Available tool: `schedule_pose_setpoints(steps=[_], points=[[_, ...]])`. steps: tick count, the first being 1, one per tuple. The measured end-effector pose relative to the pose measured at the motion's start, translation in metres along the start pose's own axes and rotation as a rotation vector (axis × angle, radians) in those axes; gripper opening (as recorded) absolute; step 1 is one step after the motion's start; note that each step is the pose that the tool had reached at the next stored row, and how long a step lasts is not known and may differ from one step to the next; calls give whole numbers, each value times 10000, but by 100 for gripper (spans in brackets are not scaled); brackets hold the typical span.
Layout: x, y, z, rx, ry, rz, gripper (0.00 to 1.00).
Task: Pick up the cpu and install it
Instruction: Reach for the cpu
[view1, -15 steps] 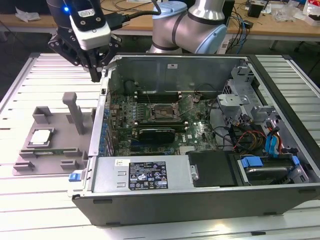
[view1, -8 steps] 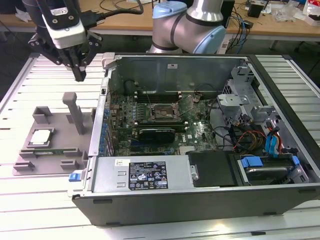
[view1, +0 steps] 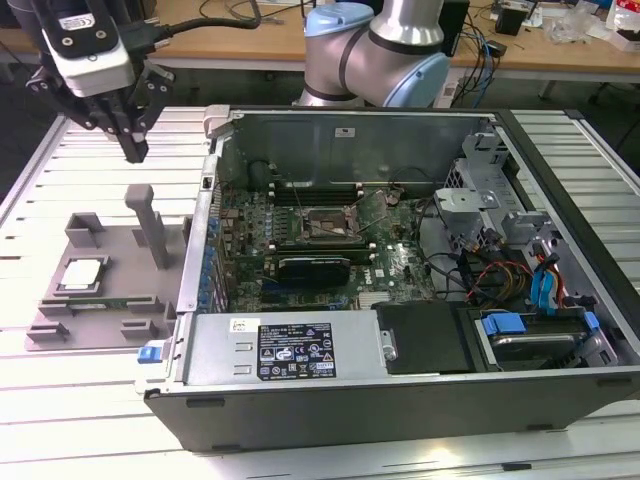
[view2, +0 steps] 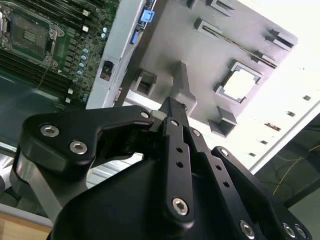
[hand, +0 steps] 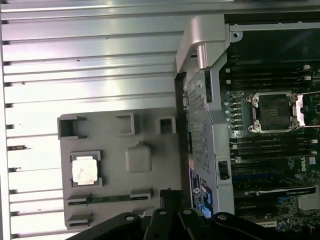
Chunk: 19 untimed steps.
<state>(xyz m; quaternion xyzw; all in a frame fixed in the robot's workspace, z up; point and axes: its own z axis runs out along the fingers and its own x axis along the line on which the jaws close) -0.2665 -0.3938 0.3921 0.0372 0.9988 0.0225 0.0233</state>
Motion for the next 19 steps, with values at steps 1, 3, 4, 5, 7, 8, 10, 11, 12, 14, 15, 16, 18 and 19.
schedule_pose_setpoints(steps=[1,3,4,5,7,8,10,11,12,14,15,16,18,19], points=[[29,-1,0,0,-5,0,11],[119,-5,0,-1,-22,-2,11],[162,-8,-1,-2,-29,-2,11],[194,-10,-2,-2,-35,-2,11],[249,-13,-4,-3,-43,-1,11],[263,-15,-5,-2,-44,-2,11],[293,-17,-6,-4,-47,-2,11],[327,-19,-7,-3,-48,-3,11],[338,-20,-8,-4,-48,-3,11],[371,-22,-9,-3,-49,-3,11],[392,-24,-9,-3,-50,-3,11],[405,-25,-10,-4,-51,-3,11],[446,-28,-10,-4,-54,-3,11],[461,-29,-9,-4,-55,-3,11]])
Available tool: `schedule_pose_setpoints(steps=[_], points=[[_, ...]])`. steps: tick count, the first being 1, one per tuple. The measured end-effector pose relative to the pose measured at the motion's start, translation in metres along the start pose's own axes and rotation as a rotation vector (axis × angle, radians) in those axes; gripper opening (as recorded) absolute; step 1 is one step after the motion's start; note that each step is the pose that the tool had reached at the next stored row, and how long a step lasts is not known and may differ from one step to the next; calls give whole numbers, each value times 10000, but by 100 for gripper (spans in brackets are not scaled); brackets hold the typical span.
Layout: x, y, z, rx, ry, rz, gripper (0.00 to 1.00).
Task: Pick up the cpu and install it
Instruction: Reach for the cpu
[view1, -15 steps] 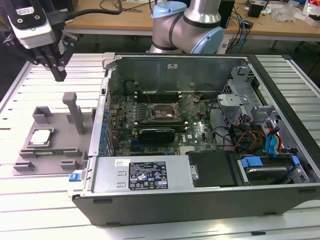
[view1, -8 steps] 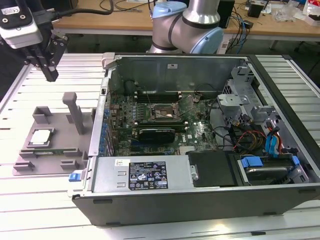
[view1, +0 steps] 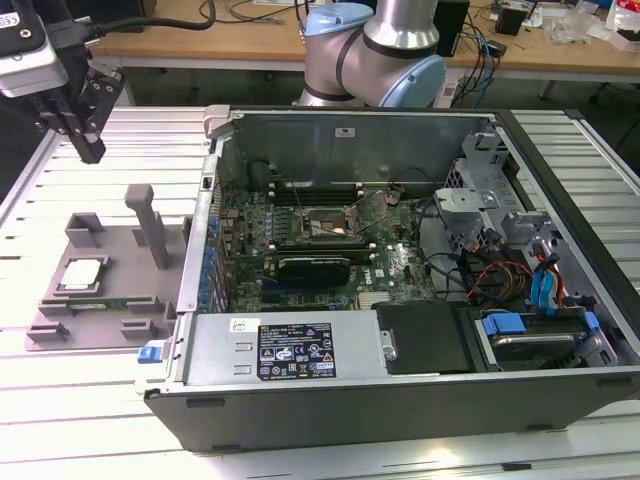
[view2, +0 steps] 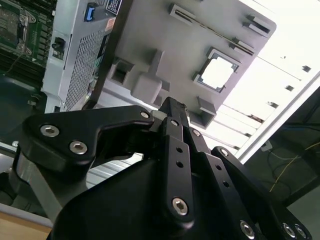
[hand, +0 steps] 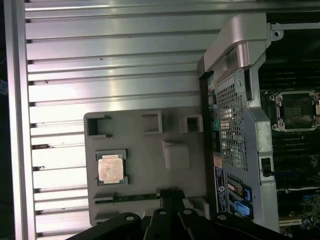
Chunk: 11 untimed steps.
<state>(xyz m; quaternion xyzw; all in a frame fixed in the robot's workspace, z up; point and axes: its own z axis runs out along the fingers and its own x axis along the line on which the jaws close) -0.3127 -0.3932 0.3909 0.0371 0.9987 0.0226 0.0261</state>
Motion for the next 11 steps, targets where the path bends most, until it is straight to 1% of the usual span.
schedule_pose_setpoints(steps=[4,5,6,9,10,11], points=[[105,-8,14,0,-8,0,11],[144,-12,35,-1,-11,0,11],[169,-15,61,0,-10,0,11],[202,-21,138,0,-10,0,11],[244,-27,196,0,-10,-1,11],[272,-30,226,-1,-11,0,11]])
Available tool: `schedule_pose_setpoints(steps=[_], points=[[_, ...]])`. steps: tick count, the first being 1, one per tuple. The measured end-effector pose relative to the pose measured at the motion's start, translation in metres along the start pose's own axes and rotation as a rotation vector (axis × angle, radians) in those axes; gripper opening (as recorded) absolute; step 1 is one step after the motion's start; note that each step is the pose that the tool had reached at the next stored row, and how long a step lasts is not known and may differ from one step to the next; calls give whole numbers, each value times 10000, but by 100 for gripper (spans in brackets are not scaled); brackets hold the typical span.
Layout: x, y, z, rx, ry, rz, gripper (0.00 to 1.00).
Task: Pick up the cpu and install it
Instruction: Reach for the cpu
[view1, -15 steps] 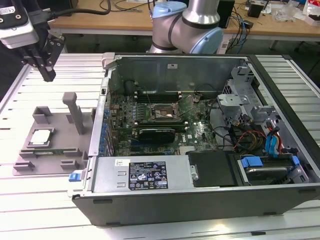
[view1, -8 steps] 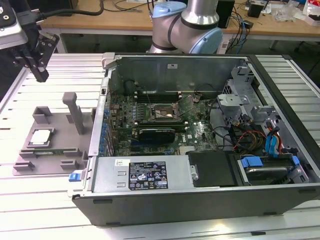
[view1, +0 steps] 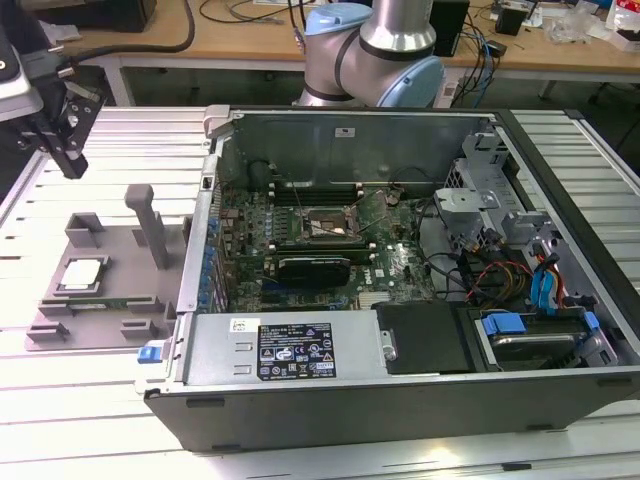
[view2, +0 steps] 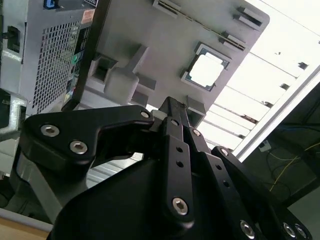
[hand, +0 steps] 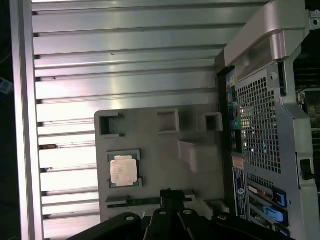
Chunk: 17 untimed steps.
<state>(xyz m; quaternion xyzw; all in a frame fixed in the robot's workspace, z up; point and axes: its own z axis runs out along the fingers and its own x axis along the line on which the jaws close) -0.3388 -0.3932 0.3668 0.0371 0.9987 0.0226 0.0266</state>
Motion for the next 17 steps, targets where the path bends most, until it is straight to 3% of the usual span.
schedule_pose_setpoints(steps=[6,14,17], points=[[147,-19,180,1,1,0,11],[261,-36,376,0,0,-1,11],[282,-40,421,0,0,-1,11]])
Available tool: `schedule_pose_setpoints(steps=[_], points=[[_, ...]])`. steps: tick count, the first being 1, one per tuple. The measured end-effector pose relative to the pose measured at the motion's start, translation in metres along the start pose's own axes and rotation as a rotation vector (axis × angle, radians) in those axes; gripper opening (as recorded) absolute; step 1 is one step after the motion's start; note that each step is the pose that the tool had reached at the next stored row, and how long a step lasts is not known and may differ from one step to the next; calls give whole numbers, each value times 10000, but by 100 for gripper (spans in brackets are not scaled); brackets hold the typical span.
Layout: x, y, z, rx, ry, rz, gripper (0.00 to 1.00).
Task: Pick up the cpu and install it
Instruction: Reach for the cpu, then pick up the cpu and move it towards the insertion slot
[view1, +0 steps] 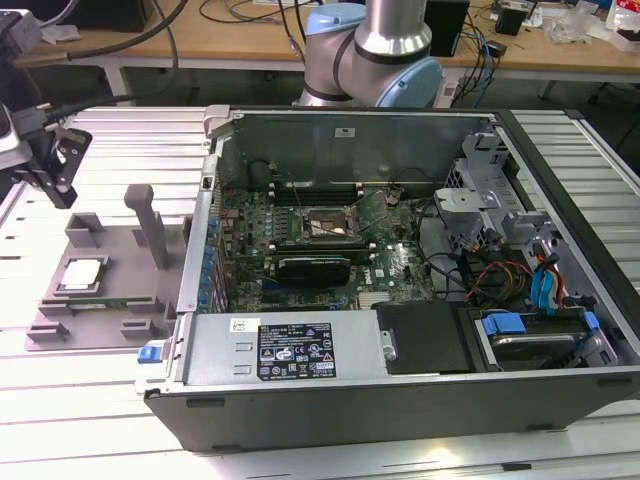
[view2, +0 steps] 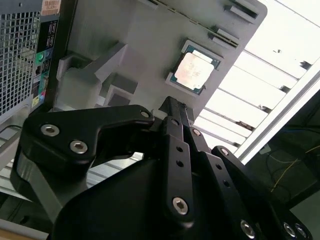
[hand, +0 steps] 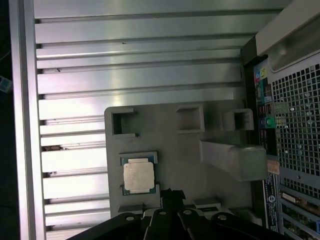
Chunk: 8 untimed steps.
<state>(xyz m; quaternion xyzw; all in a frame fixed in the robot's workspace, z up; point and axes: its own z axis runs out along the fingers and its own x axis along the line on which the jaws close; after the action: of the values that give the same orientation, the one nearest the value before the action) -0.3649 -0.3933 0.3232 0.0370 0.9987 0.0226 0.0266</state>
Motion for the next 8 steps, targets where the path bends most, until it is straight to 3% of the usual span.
schedule_pose_setpoints(steps=[8], points=[[3,0,17,0,1,1,11]])
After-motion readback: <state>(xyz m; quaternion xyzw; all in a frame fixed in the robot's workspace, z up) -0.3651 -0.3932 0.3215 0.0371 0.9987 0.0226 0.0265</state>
